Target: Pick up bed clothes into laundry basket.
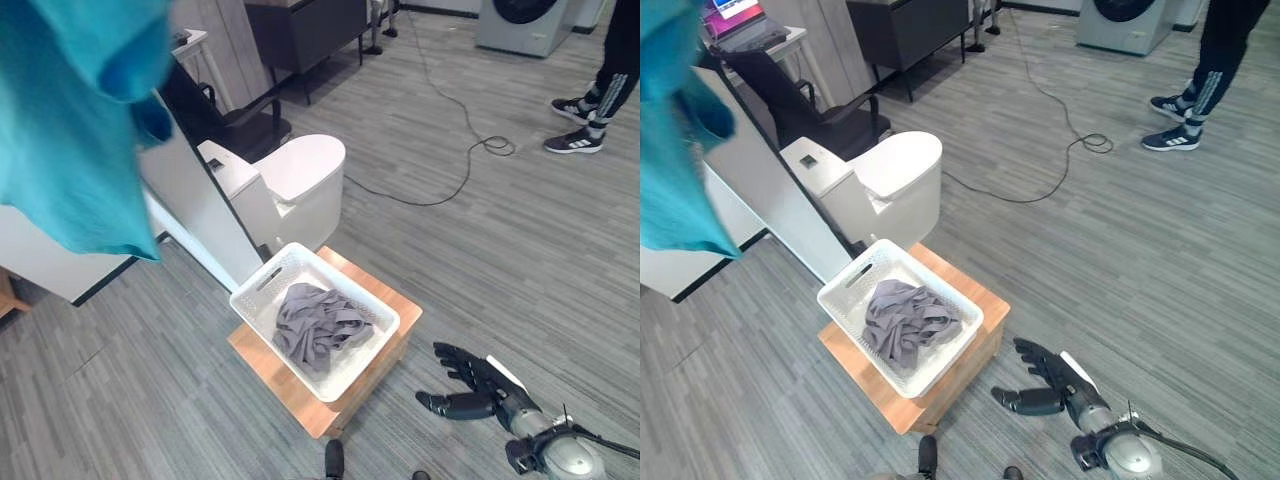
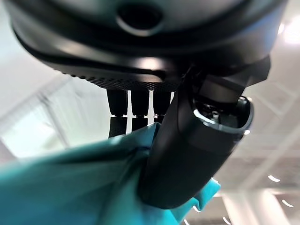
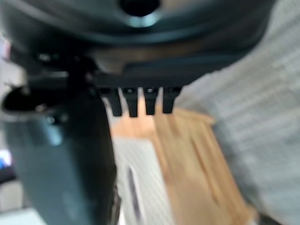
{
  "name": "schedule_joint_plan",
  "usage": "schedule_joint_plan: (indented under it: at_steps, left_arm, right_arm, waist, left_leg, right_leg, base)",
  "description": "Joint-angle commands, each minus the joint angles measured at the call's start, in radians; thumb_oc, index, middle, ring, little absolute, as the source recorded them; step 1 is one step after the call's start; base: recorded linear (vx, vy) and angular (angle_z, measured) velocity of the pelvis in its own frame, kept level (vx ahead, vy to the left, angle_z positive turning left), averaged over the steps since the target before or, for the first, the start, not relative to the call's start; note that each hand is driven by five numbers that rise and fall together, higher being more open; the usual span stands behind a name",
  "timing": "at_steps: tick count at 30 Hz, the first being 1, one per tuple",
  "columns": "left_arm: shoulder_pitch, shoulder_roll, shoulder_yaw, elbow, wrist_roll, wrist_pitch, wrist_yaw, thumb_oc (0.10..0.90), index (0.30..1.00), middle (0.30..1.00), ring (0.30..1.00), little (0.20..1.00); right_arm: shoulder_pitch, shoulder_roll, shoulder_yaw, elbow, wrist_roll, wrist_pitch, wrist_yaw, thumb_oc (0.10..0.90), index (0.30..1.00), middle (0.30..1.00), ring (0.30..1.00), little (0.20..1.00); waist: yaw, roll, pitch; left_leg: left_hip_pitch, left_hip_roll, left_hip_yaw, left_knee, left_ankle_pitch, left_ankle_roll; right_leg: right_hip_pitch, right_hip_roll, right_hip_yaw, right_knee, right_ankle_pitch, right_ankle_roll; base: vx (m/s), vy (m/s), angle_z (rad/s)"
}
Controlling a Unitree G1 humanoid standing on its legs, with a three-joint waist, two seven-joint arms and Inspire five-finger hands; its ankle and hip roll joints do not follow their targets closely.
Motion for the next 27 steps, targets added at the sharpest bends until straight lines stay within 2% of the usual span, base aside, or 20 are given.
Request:
schedule_joint_plan:
  at_steps: [1, 2, 6, 8, 9, 10, 11, 13, 15, 22, 27]
  left_arm:
    - [-0.199, 0.046, -0.01, 0.215, -0.07, 0.018, 0.028, 0.4, 0.3, 0.3, 0.3, 0.3]
    - [-0.225, 0.046, -0.036, 0.22, -0.07, 0.017, 0.028, 0.4, 0.3, 0.3, 0.3, 0.3]
    - [-0.488, 0.123, -0.29, 0.388, -0.086, 0.055, -0.006, 0.4, 0.3, 0.3, 0.3, 0.3]
    - [-0.742, 0.106, -0.549, 0.478, -0.097, 0.067, -0.032, 0.4, 0.3, 0.3, 0.3, 0.3]
    - [-0.903, 0.083, -0.707, 0.53, -0.096, 0.075, -0.043, 0.4, 0.3, 0.3, 0.3, 0.3]
    - [-1.075, 0.049, -0.875, 0.586, -0.103, 0.08, -0.053, 0.4, 0.3, 0.3, 0.3, 0.3]
    - [-1.34, -0.016, -1.136, 0.667, -0.109, 0.09, -0.068, 0.4, 0.3, 0.3, 0.3, 0.3]
    - [-1.497, -0.055, -1.292, 0.708, -0.122, 0.091, -0.079, 0.4, 0.3, 0.3, 0.3, 0.3]
    - [-1.594, -0.105, -1.38, 0.748, -0.155, 0.089, -0.105, 0.4, 0.3, 0.3, 0.3, 0.3]
    - [-1.594, -0.172, -1.366, 0.691, -0.189, 0.065, -0.125, 0.4, 0.3, 0.3, 0.3, 0.3]
    - [-1.61, -0.209, -1.404, 0.688, -0.135, 0.074, -0.127, 0.4, 0.3, 0.3, 0.3, 0.3]
  right_arm:
    - [-0.092, -0.077, -0.047, -0.107, 0.059, -0.09, -0.053, 0.8, 0.9, 0.9, 0.9, 0.9]
    - [-0.091, -0.075, -0.049, -0.107, 0.059, -0.09, -0.053, 0.8, 0.9, 0.9, 0.9, 0.9]
    - [-0.074, -0.119, -0.041, -0.094, 0.069, -0.086, -0.057, 0.8, 0.9, 0.9, 0.9, 0.9]
    - [-0.058, -0.138, -0.056, -0.089, 0.076, -0.084, -0.062, 0.8, 0.9, 0.9, 0.9, 0.9]
    - [-0.046, -0.14, -0.067, -0.086, 0.08, -0.082, -0.062, 0.8, 0.9, 0.9, 0.9, 0.9]
    - [-0.034, -0.13, -0.079, -0.084, 0.086, -0.084, -0.064, 0.8, 0.9, 0.9, 0.9, 0.9]
    - [-0.026, -0.106, -0.084, -0.079, 0.088, -0.085, -0.07, 0.8, 0.9, 0.9, 0.9, 0.9]
    - [-0.032, -0.082, -0.076, -0.079, 0.089, -0.087, -0.073, 0.8, 0.9, 0.9, 0.9, 0.9]
    - [-0.043, -0.064, -0.07, -0.079, 0.099, -0.093, -0.077, 0.8, 0.9, 0.9, 0.9, 0.9]
    - [-0.055, -0.026, -0.094, -0.06, 0.101, -0.101, -0.128, 0.8, 0.9, 0.9, 0.9, 0.9]
    - [-0.048, -0.016, -0.095, -0.053, 0.096, -0.1, -0.136, 0.8, 0.9, 0.9, 0.9, 0.9]
  waist:
    - [0.011, -0.05, -0.065]
    - [0.013, -0.052, -0.065]
    - [-0.009, -0.002, -0.072]
    - [-0.007, 0.021, -0.08]
    - [0.001, 0.027, -0.086]
    - [0.01, 0.023, -0.093]
    - [0.018, 0.004, -0.1]
    - [0.016, -0.021, -0.098]
    - [-0.001, -0.04, -0.093]
    - [-0.018, -0.053, -0.09]
    - [-0.026, -0.06, -0.086]
  left_leg:
    - [0.031, 0.068, 0.059, 0.025, -0.126, -0.047]
    - [0.031, 0.068, 0.059, 0.025, -0.126, -0.047]
    - [0.036, 0.071, 0.061, 0.019, -0.121, -0.05]
    - [0.038, 0.073, 0.06, 0.017, -0.121, -0.051]
    - [0.033, 0.073, 0.059, 0.018, -0.114, -0.051]
    - [0.033, 0.073, 0.06, 0.017, -0.114, -0.051]
    - [0.034, 0.074, 0.063, 0.016, -0.113, -0.052]
    - [0.038, 0.075, 0.064, 0.014, -0.118, -0.052]
    - [0.04, 0.077, 0.068, 0.012, -0.118, -0.053]
    - [0.045, 0.079, 0.071, 0.006, -0.132, -0.055]
    - [0.045, 0.081, 0.076, 0.005, -0.133, -0.054]
  right_leg:
    - [-0.113, -0.063, 0.027, 0.067, 0.01, 0.058]
    - [-0.112, -0.063, 0.026, 0.067, 0.01, 0.058]
    - [-0.106, -0.062, 0.022, 0.06, 0.012, 0.06]
    - [-0.102, -0.062, 0.018, 0.059, 0.016, 0.062]
    - [-0.108, -0.061, 0.017, 0.059, 0.023, 0.062]
    - [-0.108, -0.061, 0.017, 0.058, 0.025, 0.063]
    - [-0.108, -0.06, 0.019, 0.056, 0.026, 0.064]
    - [-0.104, -0.06, 0.02, 0.053, 0.021, 0.064]
    - [-0.102, -0.06, 0.019, 0.051, 0.021, 0.067]
    - [-0.104, -0.058, 0.028, 0.047, 0.015, 0.072]
    - [-0.107, -0.058, 0.033, 0.048, 0.016, 0.075]
  base:
    - [0.04, -0.017, 0.01]
    - [0.04, -0.02, 0.01]
    - [0.01, -0.005, 0.01]
    - [0.01, -0.005, 0.06]
    - [0.0, 0.004, 0.07]
    - [0.0, 0.008, 0.06]
    - [0.0, 0.0, 0.0]
    - [0.02, 0.001, 0.03]
    - [0.02, 0.002, 0.0]
    - [0.02, 0.005, -0.01]
    - [-0.01, 0.01, -0.01]
